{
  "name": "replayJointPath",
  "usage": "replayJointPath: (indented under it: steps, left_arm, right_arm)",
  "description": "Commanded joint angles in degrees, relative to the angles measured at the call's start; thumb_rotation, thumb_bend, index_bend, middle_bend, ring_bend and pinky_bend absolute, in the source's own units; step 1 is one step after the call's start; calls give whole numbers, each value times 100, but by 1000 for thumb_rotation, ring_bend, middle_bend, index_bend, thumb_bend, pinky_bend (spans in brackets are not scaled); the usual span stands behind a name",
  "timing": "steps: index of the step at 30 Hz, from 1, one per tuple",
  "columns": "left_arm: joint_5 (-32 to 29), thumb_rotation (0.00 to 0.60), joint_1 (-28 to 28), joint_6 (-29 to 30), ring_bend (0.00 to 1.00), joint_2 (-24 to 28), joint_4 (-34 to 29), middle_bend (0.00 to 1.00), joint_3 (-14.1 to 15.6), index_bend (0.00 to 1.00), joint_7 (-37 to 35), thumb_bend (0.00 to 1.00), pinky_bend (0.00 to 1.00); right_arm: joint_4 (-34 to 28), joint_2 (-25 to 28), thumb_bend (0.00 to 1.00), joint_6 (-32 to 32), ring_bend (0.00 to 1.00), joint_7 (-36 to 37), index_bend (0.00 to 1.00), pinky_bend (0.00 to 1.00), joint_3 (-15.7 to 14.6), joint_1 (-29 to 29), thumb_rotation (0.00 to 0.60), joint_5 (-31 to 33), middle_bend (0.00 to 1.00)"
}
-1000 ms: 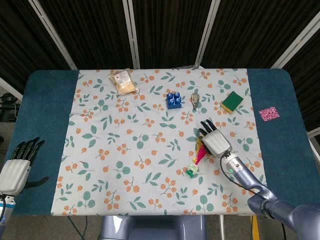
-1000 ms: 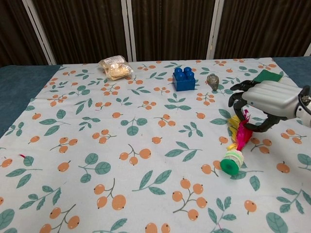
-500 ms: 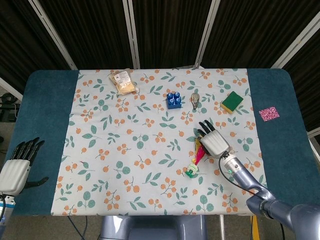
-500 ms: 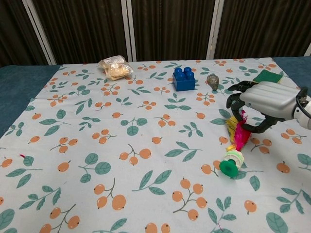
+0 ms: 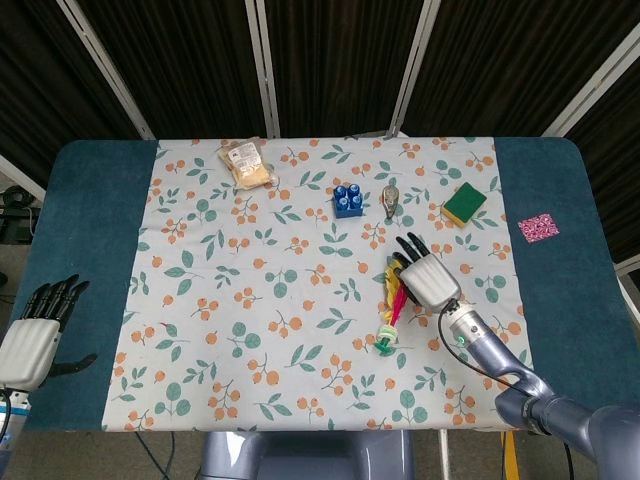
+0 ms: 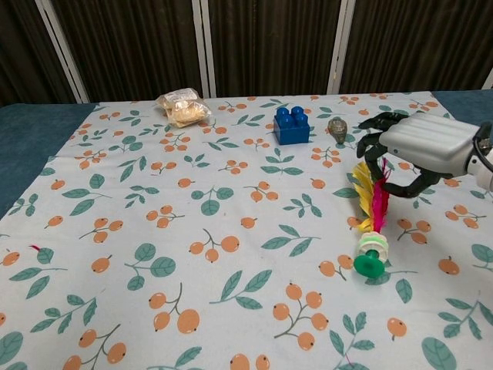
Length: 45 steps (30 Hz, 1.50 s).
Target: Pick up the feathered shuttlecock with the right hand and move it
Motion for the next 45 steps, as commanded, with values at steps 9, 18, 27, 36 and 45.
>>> replayJointPath:
  steps: [9,18,27,36,45]
  left_arm:
    - [35,600,13,65,0,-11,3,0,-14,0,-21,69,0]
    - [2,600,13,59,0,1,-7,0,-31,0,-76,70,0]
    - [-1,600,19,62,0,10,-24,0,-28,0,-80,71,0]
    - [2,600,20,56,0,4,-34,0,-21,0,-53,72,0]
    - [1,600,28,53,0,9,-49,0,-10,0,-38,72,0]
  right_arm:
    - [-1019,807,467,350,0,-677,634,0,216,-27,600,54,235]
    - [-1787,1400,471,526,0,-1481,636,0,339,-126,600,156,235]
    - [-2265,1715,471,644,0,-2154,638,0,405,-201,600,228,235]
    - [-2255,1632,472,699,0,-2444,638,0,392,-286,600,342,235]
    - [-2012,1515,470,757,0,-2664,638,0,336,-340,600,340,235]
